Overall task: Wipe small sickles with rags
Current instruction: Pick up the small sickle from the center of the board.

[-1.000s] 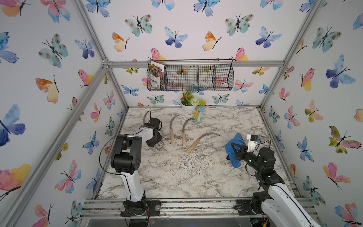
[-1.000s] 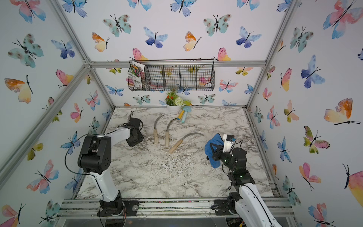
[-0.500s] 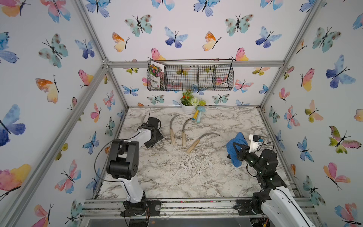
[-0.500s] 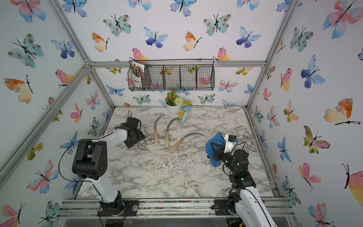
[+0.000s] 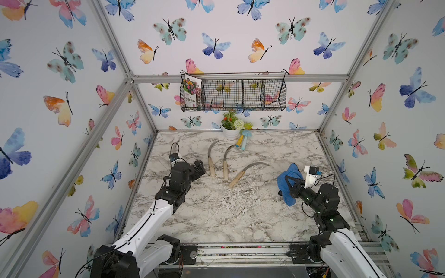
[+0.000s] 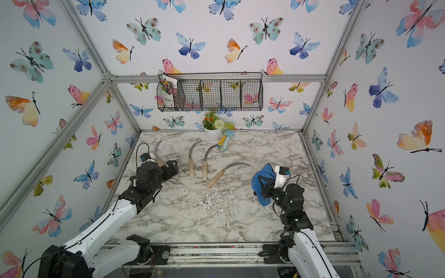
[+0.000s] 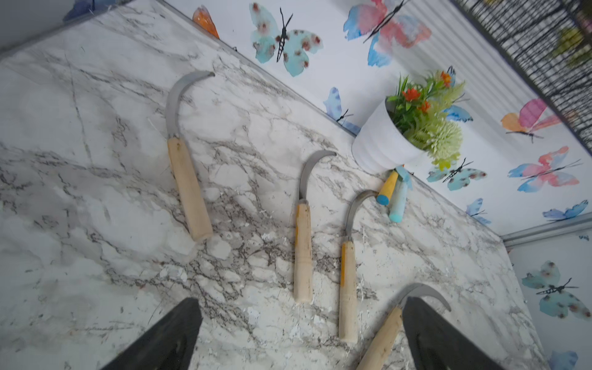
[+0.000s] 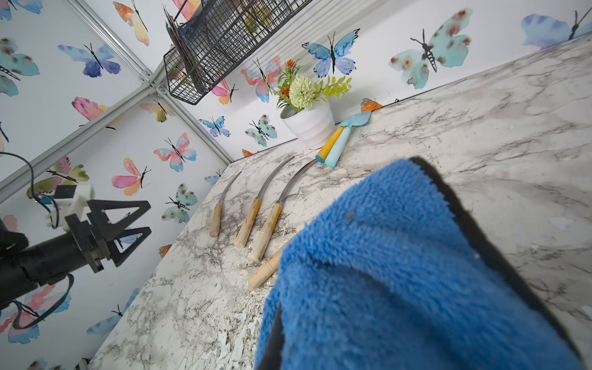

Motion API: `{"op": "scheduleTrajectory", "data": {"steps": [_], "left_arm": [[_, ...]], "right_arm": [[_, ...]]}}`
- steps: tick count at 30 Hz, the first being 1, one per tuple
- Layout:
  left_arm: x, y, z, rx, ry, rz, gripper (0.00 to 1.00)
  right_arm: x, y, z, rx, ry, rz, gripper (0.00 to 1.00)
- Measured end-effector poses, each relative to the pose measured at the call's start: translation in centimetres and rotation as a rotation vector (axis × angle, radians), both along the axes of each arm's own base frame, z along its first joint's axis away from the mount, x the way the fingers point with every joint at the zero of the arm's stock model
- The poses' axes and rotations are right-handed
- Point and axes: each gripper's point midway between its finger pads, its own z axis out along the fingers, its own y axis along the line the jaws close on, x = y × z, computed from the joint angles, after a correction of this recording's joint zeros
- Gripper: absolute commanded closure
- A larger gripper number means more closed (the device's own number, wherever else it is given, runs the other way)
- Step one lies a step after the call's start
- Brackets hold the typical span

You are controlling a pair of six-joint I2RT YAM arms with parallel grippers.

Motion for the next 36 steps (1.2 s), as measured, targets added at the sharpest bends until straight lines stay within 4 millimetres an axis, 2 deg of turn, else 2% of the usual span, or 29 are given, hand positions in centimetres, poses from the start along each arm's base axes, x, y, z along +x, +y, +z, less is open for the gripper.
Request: {"op": "scheduleTrajectory", "data": {"steps": [4,7,10,16,20,28,36], "left_arm": [[-0.4,-3.9,-2.1,0.051,0.023,-0.085,0.11],[-0.4,-6.8,-4.0,0.096,0.055,-0.13,0.13],[-0.1,-8.5,-6.5,0.132,0.106,-0.144,0.13],[1.0,-8.2,-11.9,0.226,0.215,-0.085,0.21],[1.6,-8.0,-13.7,0.269,0.249,-0.06,0.28],[4.2,-8.2,-14.7,0.304,0.254,-0.018,0.49],[6.3,-6.2,-15.0,0.326,0.254,0.059,0.62]], "right_arm": [[0.0,0.0,0.0,0.0,-0.003,0.0,0.98],[-0.1,0.0,-0.6,0.0,0.003,-0.001,0.98],[-0.2,0.0,-1.0,-0.004,0.018,0.0,0.98],[-0.4,-0.2,-1.3,-0.004,0.013,-0.011,0.97],[-0.6,-0.4,-2.2,-0.013,0.04,-0.016,0.98],[-0.6,-0.5,-2.9,-0.019,0.057,-0.023,0.98],[-0.5,-0.5,-3.4,-0.027,0.072,-0.026,0.98]]}}
